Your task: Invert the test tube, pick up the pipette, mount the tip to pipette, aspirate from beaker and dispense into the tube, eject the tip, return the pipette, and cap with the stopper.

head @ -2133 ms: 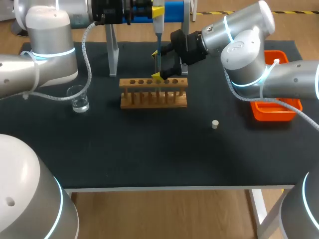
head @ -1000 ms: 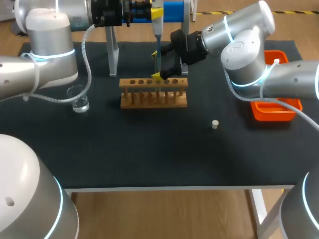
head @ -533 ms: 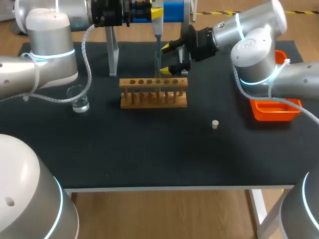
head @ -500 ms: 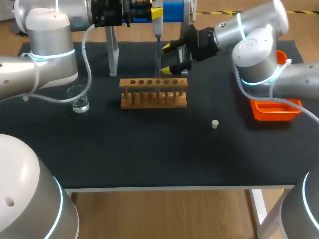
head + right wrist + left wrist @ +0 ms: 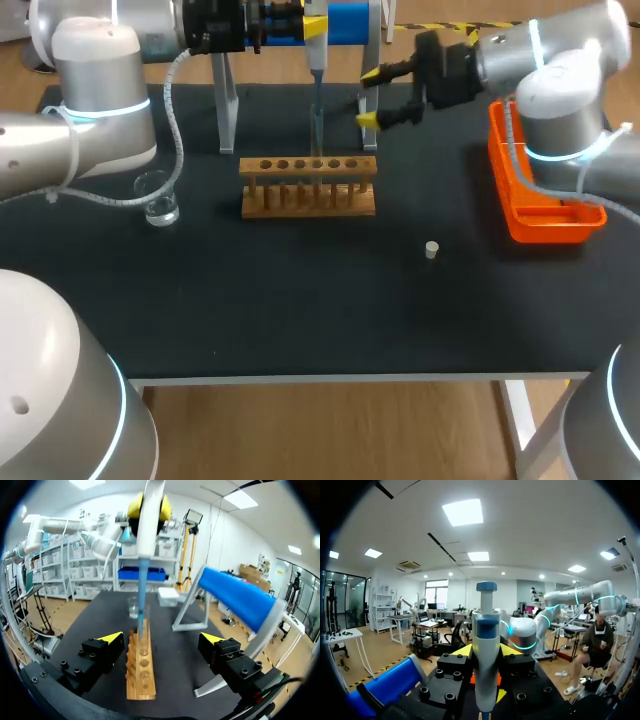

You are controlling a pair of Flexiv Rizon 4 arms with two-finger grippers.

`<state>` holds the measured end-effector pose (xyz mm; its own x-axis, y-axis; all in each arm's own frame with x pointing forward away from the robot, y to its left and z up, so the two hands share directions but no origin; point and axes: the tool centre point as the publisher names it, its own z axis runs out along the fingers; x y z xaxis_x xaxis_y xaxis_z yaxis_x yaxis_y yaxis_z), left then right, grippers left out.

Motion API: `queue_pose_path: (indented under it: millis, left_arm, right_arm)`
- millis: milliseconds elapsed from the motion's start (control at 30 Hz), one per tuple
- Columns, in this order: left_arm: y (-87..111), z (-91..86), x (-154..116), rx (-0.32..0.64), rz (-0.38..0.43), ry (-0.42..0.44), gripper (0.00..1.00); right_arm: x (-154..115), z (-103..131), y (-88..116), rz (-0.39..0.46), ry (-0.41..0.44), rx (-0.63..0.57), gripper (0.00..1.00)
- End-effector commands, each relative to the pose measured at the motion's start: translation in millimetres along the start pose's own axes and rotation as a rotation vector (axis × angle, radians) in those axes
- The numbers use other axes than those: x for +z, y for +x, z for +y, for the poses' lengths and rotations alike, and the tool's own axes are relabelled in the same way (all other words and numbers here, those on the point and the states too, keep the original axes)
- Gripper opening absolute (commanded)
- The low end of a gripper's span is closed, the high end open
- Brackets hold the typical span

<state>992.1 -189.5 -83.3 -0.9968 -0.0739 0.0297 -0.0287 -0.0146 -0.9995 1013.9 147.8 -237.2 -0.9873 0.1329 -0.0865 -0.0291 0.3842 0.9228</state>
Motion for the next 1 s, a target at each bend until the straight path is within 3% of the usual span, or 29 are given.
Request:
queue_pose_path:
  millis: [33, 233, 467, 700, 967, 1000]
  left_arm:
    - [-1.3, 0.5, 0, 0.001, 0.004, 0.002, 0.0]
    - [-1.3, 0.5, 0, 0.001, 0.004, 0.002, 0.0]
    - [-1.3, 0.5, 0, 0.001, 0.004, 0.002, 0.0]
    - [-1.3, 0.5, 0, 0.001, 0.004, 0.002, 0.0]
    - [-1.3, 0.5, 0, 0.001, 0.004, 0.002, 0.0]
    - [-1.3, 0.5, 0, 0.001, 0.004, 0.002, 0.0]
  right_arm:
    - [-53, 26, 3, -0.04, -0.064, 0.013, 1.0]
    - [-93, 73, -4, -0.077, -0.158, 0.032, 1.0]
    - [-116, 120, -1, -0.079, -0.208, 0.042, 1.0]
    - [-124, 161, 5, -0.087, -0.257, -0.001, 1.0]
    - [-113, 196, 5, -0.068, -0.275, 0.001, 1.0]
    - [-112, 201, 6, -0.066, -0.278, -0.001, 0.89]
